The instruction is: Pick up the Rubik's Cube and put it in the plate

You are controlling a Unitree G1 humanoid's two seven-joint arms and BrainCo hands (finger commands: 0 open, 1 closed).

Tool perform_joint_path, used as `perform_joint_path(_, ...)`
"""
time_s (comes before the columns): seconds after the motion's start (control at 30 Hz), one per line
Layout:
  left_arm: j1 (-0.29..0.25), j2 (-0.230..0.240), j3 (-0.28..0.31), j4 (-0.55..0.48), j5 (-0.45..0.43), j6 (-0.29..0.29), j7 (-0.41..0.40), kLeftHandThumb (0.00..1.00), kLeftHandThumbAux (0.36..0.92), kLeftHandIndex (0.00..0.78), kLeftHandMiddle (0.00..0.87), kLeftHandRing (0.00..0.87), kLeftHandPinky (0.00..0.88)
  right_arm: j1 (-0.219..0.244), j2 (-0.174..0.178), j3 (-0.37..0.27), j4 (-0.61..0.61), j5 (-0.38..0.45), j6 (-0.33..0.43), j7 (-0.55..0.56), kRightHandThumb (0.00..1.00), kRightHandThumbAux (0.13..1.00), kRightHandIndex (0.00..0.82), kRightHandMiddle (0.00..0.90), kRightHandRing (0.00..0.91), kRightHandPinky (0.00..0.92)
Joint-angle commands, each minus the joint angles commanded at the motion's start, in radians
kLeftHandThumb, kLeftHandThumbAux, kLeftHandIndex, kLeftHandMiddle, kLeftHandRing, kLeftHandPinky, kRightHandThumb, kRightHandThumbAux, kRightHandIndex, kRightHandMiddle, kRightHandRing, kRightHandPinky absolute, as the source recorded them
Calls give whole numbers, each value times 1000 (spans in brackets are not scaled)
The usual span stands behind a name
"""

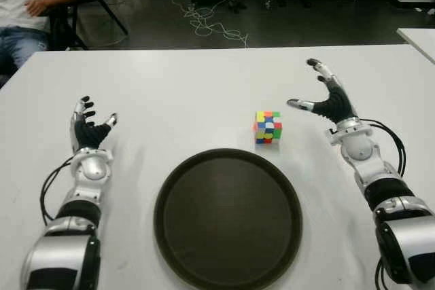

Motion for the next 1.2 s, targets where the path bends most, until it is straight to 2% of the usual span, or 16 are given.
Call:
perform_joint_path(0.23,-2,1,-10,2,11,11,10,168,762,118,173,188,231,-14,-9,29,-15,-44,22,-12,0,577,57,50,59,50)
perform_joint_path(0.43,-2,-2,-9,2,8,13,12,174,771,115,173,187,239,-31,-4,49,-2,-68,41,-25,0,548,61,60,79,89)
perform_joint_path(0.47,-2,-3,-8,3,6,13,12,181,775,116,174,190,245,-33,-3,54,-2,-71,44,-25,0,545,54,58,95,163)
perform_joint_path(0.57,-4,-3,-6,4,4,15,12,182,778,117,175,193,244,-40,-4,67,-5,-81,53,-14,0,546,34,51,126,299)
perform_joint_path(0.63,-4,-3,-6,3,4,16,13,183,781,118,176,194,244,-44,-5,75,-8,-87,60,-7,0,553,20,41,129,308)
perform_joint_path(0.7,-4,-3,-7,3,6,17,15,186,784,120,179,196,247,-46,-7,84,-12,-93,66,0,0,559,8,26,118,297)
perform_joint_path(0.77,-4,-4,-9,3,8,17,17,186,784,121,182,198,255,-47,-6,93,-17,-99,74,7,0,559,4,15,93,237)
perform_joint_path(0.83,-3,-4,-10,2,10,18,19,185,780,120,187,209,276,-48,-4,99,-23,-102,81,14,0,558,1,6,38,119)
perform_joint_path(0.9,-3,-4,-12,2,12,18,21,184,777,120,189,213,282,-49,-2,104,-26,-101,86,25,0,567,0,3,19,74)
perform_joint_path(1.03,-3,-5,-15,0,13,19,21,181,773,116,187,213,284,-62,-2,117,-29,-101,96,60,0,603,0,0,4,26)
perform_joint_path(1.2,-2,-5,-19,-1,15,17,23,167,779,110,202,243,332,-81,-9,144,-27,-114,98,109,0,638,1,0,0,3)
